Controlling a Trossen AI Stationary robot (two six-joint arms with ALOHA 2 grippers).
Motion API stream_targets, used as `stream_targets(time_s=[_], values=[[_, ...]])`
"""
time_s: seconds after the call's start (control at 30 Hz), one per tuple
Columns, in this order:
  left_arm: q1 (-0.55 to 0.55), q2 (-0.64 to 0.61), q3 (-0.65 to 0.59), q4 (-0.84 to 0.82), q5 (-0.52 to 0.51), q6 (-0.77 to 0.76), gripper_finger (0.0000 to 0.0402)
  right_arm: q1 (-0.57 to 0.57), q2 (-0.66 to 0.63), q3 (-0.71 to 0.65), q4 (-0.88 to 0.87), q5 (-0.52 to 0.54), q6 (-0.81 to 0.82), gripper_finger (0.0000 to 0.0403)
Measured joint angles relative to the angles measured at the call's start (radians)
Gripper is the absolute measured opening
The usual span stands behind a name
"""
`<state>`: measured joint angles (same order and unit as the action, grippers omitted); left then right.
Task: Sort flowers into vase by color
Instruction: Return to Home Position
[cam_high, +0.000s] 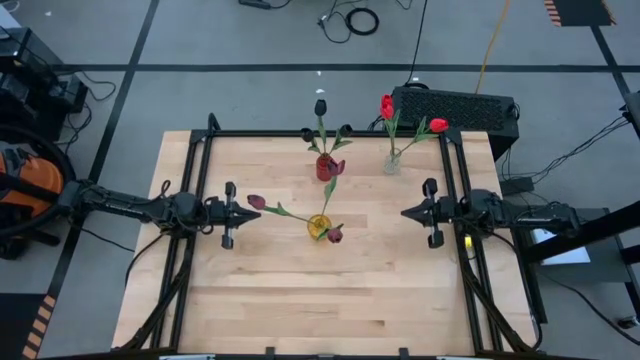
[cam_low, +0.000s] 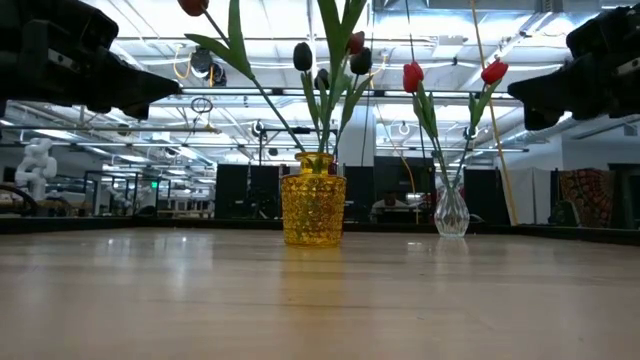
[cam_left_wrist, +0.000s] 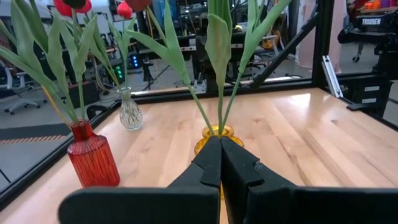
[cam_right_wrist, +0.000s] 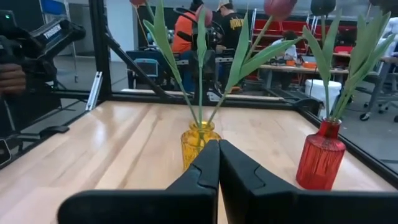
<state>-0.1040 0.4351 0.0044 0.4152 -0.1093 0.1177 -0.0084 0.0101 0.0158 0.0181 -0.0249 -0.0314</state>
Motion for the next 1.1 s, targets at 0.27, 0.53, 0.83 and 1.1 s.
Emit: stream_targets(time_s=[0.27, 0.53, 0.83, 1.1], values=[[0.000, 0.000, 0.000, 0.004, 0.000, 0.000, 0.0001, -0.007, 0.001, 0.000, -0.002, 0.016, -0.003, 0.0000], [0.016, 0.000, 0.000, 0.008, 0.016, 0.004, 0.0001, -0.007, 0.001, 0.000, -0.001, 0.026, -0.034, 0.0000], [0.153, -0.024, 0.000, -0.020, 0.142, -0.019, 0.0001, -0.007, 0.001, 0.000, -0.001, 0.026, -0.034, 0.0000], [0.173, -0.106, 0.000, -0.159, 0.147, -0.063, 0.0001, -0.007, 0.001, 0.000, 0.000, 0.027, -0.034, 0.0000]])
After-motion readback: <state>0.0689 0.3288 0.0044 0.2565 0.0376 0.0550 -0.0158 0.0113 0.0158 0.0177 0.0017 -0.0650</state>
